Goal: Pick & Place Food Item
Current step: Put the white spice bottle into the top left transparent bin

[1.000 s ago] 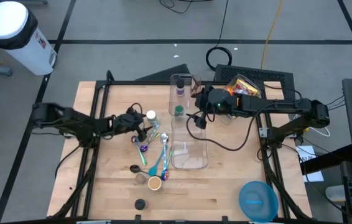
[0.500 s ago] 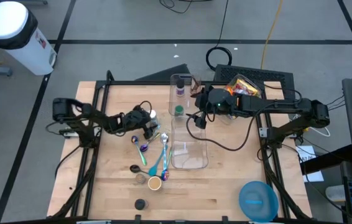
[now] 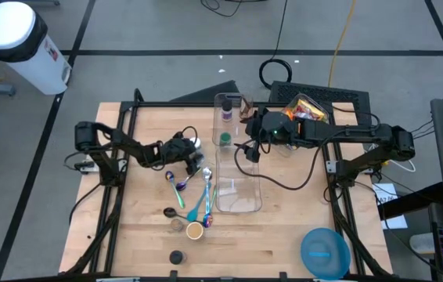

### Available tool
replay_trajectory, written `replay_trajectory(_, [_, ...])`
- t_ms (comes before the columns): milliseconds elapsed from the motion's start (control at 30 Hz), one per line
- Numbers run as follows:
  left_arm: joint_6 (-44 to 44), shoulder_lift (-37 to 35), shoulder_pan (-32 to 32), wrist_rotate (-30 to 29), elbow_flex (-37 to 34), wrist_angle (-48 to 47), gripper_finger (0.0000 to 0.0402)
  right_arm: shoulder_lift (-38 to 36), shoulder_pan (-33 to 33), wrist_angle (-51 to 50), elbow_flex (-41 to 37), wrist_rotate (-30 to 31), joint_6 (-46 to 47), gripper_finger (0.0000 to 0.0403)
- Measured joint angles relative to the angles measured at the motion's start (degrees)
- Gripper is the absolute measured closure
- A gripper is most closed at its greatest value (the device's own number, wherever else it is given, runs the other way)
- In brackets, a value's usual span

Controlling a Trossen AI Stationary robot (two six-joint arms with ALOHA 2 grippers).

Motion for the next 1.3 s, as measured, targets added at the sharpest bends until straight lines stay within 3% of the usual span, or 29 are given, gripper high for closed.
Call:
replay_trajectory(67, [-1.0,-0.2,0.0,-0.4,0.0,0.0,0.0202,0.0,0.0,-0.1,0.0,0.0,0.3,0.0009])
replay_trajectory(233, [-1.0,-3.5,0.0,-0.6,-0.1,-5.1,0.0202,0.0,0.3,-1.0,0.0,-0.2,3.1,0.0009])
replay_trajectory(433, [-5.4,-15.9,-0.2,-0.5,-0.2,-17.7,0.0202,0.0,0.9,0.5,0.0,-1.1,2.9,0.0009])
replay_trajectory(600, [-12.4,-25.3,-2.6,2.3,-0.2,-21.3,0.0202,0.0,1.7,13.2,-5.0,-9.8,2.6,0.0009])
replay_trajectory(700, [-12.9,-27.7,-5.9,3.9,0.0,-20.9,0.0202,0.0,2.1,23.2,-9.9,-10.8,1.1,0.0009])
replay_trajectory(833, [-12.7,-27.6,-10.6,2.6,2.9,-23.6,0.0202,0.3,1.9,29.3,-13.4,-10.8,-1.2,0.0009])
replay_trajectory(1133, [-9.9,-20.6,-17.2,-0.6,18.8,-37.4,0.0202,3.4,5.6,28.3,-8.0,-10.7,2.6,0.0009])
replay_trajectory(1300, [-6.0,-14.8,-20.2,0.2,25.4,-38.5,0.0202,7.8,8.3,28.3,-7.8,-10.7,3.2,0.0009])
